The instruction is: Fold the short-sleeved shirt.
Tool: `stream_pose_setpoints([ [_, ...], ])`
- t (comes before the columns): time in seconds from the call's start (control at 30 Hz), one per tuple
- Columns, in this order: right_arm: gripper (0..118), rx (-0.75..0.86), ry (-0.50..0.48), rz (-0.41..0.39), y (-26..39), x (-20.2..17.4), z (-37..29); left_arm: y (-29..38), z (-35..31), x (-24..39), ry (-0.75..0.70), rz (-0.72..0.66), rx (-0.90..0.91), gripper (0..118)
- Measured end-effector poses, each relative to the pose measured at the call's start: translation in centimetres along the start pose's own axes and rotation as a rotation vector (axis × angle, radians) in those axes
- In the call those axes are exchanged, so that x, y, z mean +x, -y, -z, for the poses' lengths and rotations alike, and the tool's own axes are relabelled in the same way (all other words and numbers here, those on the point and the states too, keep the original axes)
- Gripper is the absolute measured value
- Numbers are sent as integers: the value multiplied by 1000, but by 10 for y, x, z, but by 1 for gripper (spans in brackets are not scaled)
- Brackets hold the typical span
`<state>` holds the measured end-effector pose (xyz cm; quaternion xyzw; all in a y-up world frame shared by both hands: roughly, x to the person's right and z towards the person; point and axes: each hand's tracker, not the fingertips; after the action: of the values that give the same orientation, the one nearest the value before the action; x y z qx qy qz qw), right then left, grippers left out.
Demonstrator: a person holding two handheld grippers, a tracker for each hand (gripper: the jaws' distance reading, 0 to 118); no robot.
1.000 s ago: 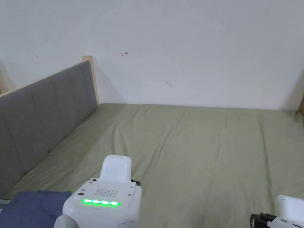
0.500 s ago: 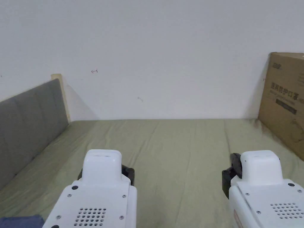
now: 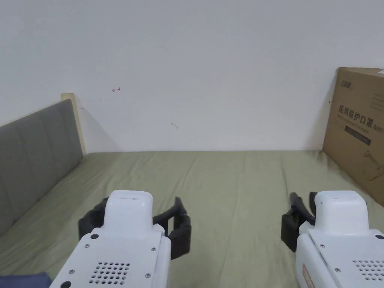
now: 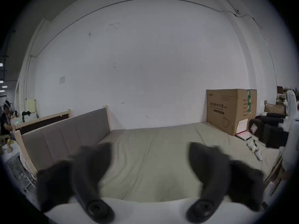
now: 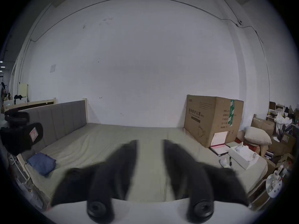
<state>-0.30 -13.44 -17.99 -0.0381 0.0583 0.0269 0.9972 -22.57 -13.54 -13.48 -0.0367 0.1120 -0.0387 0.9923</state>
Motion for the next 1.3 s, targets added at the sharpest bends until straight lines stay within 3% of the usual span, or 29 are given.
stream_pose_setpoints([
  [0.03, 54, 0, -2, 4, 0, 1, 0, 0, 1, -1, 5, -15, -3, 110],
  [0.07, 90, -6, -2, 12, -1, 2, 1, 0, 1, -1, 12, -23, 1, 118],
  [0.1, 109, -10, -3, 20, 0, 3, 2, 0, 1, -2, 13, -31, 5, 118],
  [0.13, 115, -3, -1, 27, 0, 3, 1, -2, 1, 0, 11, -30, 2, 118],
  [0.5, 117, -29, -2, 11, 3, 6, 11, -7, 6, 1, 70, -20, -39, 118],
  [0.63, 117, -33, 1, 18, 5, 9, 14, -6, 12, -6, 171, -96, -110, 118],
  [0.73, 117, -39, 2, 22, 8, 15, 18, -7, 17, -4, 63, -97, -165, 118],
  [1.3, 117, -67, 30, 22, 23, 33, 27, -5, 9, 7, 73, -30, -78, 118],
])
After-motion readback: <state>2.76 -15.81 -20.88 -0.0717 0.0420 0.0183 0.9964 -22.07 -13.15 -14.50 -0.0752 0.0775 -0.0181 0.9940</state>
